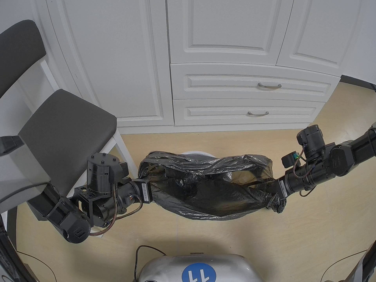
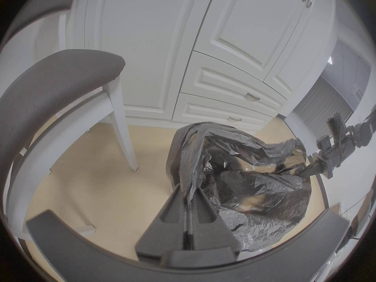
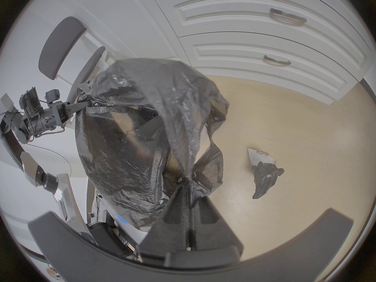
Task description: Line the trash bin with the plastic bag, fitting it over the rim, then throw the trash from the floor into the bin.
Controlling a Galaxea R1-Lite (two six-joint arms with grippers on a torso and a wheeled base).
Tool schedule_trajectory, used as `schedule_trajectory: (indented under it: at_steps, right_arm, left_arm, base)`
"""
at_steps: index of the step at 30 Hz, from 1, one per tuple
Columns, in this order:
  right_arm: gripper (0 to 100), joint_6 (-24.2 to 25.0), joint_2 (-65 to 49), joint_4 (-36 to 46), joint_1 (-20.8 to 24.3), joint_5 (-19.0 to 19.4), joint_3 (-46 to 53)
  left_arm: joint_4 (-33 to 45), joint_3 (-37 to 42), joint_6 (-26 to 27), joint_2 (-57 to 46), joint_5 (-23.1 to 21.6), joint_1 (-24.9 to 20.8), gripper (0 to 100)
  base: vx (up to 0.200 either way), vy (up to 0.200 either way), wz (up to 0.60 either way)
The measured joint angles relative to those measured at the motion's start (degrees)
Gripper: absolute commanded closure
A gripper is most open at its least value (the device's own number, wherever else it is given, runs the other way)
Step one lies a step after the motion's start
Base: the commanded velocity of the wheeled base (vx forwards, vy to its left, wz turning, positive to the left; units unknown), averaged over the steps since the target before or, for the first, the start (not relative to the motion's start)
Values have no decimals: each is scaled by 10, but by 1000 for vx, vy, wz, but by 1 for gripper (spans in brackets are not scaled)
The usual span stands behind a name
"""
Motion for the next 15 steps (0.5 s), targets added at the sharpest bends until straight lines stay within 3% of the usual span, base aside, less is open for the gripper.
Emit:
schedule_trajectory:
  at_steps: [9,15]
  right_arm:
    - [100,-9,27,5,12,-11,-6]
    - [100,16,89,2,24,-30,-35]
  left_arm:
    - [-10,1,14,67,-16,12,100]
    - [-79,-20,14,158,-15,24,100]
  base:
    - [0,0,0]
    - [0,0,0]
